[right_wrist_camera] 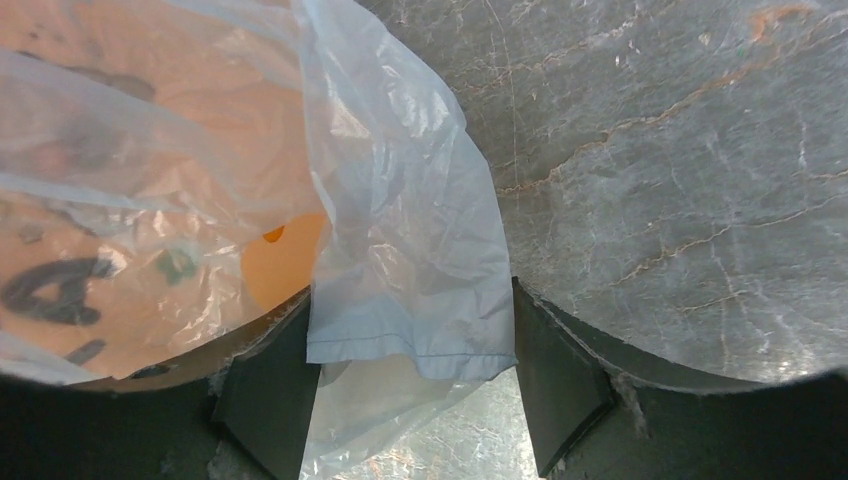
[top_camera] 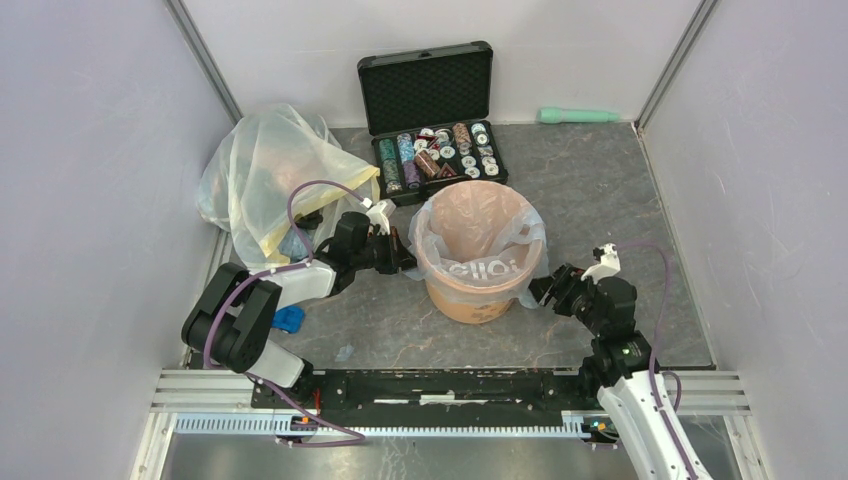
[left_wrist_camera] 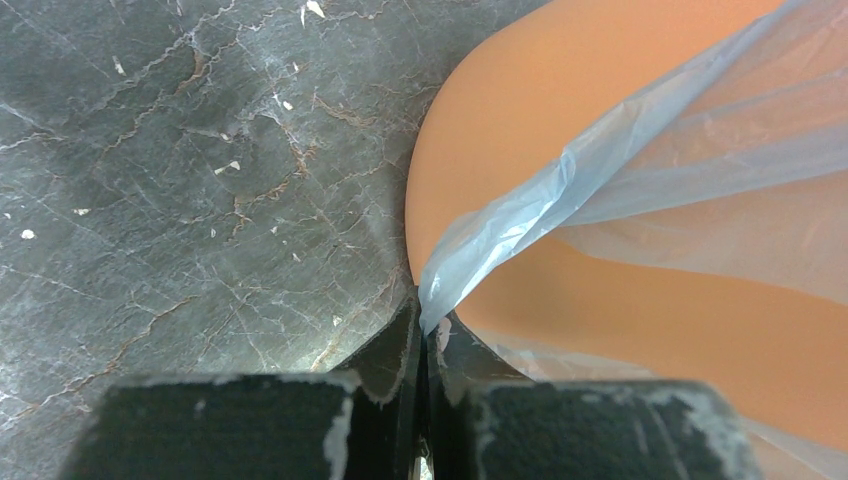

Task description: Put the trash bags into the trash bin

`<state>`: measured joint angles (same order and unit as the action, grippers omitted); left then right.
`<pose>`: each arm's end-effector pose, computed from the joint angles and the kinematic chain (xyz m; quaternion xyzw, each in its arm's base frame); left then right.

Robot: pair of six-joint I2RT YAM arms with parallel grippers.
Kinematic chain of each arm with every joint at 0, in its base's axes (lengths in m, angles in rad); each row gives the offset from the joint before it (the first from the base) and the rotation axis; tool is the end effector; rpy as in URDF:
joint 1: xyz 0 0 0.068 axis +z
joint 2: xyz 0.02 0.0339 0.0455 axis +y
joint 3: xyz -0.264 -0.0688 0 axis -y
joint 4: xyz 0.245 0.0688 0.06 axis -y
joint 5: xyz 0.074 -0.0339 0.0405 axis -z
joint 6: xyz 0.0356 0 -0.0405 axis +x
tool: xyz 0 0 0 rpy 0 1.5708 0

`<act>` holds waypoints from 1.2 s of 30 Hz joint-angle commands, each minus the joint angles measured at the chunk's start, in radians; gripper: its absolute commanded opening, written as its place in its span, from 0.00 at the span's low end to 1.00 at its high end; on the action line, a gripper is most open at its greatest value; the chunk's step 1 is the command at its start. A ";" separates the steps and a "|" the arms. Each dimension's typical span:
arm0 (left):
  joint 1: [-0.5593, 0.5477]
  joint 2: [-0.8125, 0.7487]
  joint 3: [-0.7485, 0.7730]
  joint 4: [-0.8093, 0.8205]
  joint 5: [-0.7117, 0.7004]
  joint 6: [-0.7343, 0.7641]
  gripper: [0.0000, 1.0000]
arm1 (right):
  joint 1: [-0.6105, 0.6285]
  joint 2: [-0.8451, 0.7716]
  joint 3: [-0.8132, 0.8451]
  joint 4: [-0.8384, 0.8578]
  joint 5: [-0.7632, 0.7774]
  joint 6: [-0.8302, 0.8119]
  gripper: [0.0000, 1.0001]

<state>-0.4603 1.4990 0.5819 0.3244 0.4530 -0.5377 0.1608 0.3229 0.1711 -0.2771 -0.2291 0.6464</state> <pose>0.2490 -0.1408 0.1596 0.0721 0.8637 -0.3931 0.3071 0.1169 0.0271 0.1743 0.1410 0.8262 0.2993 0.4560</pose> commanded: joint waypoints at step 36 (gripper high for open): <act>-0.005 -0.050 -0.044 0.152 0.095 -0.073 0.11 | -0.001 -0.117 0.292 -0.151 0.400 -0.295 0.98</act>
<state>-0.4614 1.5131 0.5564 0.3885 0.5129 -0.5678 0.1612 0.2379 0.3424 -0.3634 0.0727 0.4938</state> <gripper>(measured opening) 0.097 0.979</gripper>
